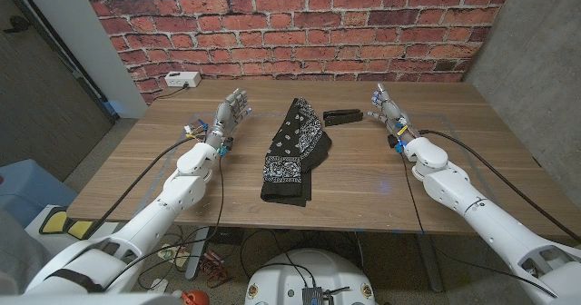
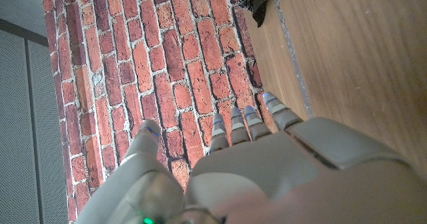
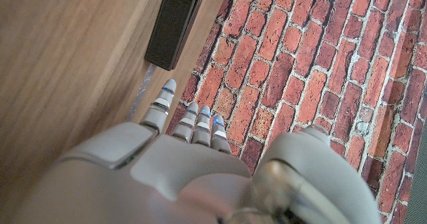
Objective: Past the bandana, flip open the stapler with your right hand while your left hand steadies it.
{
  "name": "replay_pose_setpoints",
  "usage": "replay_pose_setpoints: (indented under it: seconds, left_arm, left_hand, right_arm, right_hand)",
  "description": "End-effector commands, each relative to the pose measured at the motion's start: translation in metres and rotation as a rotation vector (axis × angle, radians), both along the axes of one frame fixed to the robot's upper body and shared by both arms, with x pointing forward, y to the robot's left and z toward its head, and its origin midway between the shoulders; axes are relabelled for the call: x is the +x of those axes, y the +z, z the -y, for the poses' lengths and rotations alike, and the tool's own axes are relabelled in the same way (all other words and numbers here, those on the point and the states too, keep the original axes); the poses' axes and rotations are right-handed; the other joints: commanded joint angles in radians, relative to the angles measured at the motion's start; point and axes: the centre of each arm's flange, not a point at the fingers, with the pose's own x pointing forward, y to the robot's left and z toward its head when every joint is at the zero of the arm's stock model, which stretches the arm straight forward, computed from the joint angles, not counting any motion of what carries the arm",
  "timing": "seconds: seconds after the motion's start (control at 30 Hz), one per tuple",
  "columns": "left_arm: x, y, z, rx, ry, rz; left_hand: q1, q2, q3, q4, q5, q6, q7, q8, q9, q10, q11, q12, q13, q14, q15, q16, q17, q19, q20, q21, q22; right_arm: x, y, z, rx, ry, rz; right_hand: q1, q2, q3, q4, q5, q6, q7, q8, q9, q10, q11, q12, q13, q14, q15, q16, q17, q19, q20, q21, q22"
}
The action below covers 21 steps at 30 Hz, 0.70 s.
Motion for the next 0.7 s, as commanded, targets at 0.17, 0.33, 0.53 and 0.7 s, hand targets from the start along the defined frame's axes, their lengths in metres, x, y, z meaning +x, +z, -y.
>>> replay_pose_setpoints:
  seconds: [0.17, 0.33, 0.53, 0.7]
  left_arm:
    - [0.001, -0.002, 0.001, -0.005, -0.001, 0.002]
    - [0.001, -0.004, 0.000, -0.007, -0.003, -0.001]
    - [0.002, -0.006, 0.005, -0.019, -0.014, 0.009]
    - [0.001, -0.006, 0.006, -0.018, -0.014, 0.013]
  left_hand:
    - [0.009, -0.001, 0.002, -0.003, 0.004, 0.023, 0.000, 0.009, 0.002, 0.014, 0.003, 0.010, -0.002, 0.008, 0.003, 0.007, 0.002, 0.006, -0.004, 0.006, 0.003]
    - [0.009, 0.000, 0.002, -0.003, 0.004, 0.022, 0.001, 0.008, 0.002, 0.015, 0.001, 0.011, -0.003, 0.008, 0.002, 0.006, 0.002, 0.006, -0.005, 0.006, 0.003]
    - [0.010, 0.001, 0.002, -0.003, 0.004, 0.024, 0.002, 0.007, 0.001, 0.016, 0.004, 0.011, -0.005, 0.009, 0.002, 0.007, 0.002, 0.007, -0.006, 0.007, 0.003]
    - [0.010, 0.001, 0.002, -0.004, 0.004, 0.026, 0.004, 0.007, 0.001, 0.017, 0.003, 0.011, -0.006, 0.011, 0.001, 0.007, 0.002, 0.007, -0.007, 0.007, 0.003]
  right_arm:
    - [-0.007, 0.009, -0.004, -0.103, -0.056, -0.001]
    - [-0.012, 0.014, -0.006, -0.151, -0.078, -0.001]
    - [-0.013, 0.021, -0.009, -0.194, -0.099, 0.001]
    - [-0.014, 0.027, -0.012, -0.239, -0.105, 0.004]
  right_hand:
    - [0.043, 0.004, 0.008, -0.024, -0.006, 0.009, -0.004, 0.004, 0.005, -0.001, -0.010, 0.005, 0.001, -0.001, -0.012, -0.001, -0.001, 0.000, -0.010, -0.002, 0.001]
    - [0.066, 0.008, 0.016, -0.035, -0.009, 0.009, -0.005, 0.004, 0.005, 0.001, -0.013, 0.005, 0.001, -0.001, -0.013, -0.001, -0.002, -0.002, -0.011, -0.002, 0.001]
    - [0.094, 0.013, 0.028, -0.051, -0.014, 0.008, -0.008, 0.005, 0.005, 0.001, -0.016, 0.005, 0.001, -0.002, -0.015, -0.002, -0.002, -0.005, -0.017, -0.002, 0.000]
    - [0.130, 0.018, 0.041, -0.071, -0.021, 0.014, -0.014, 0.007, 0.006, 0.003, -0.023, 0.006, 0.001, -0.005, -0.018, -0.003, -0.003, -0.010, -0.019, -0.002, 0.000]
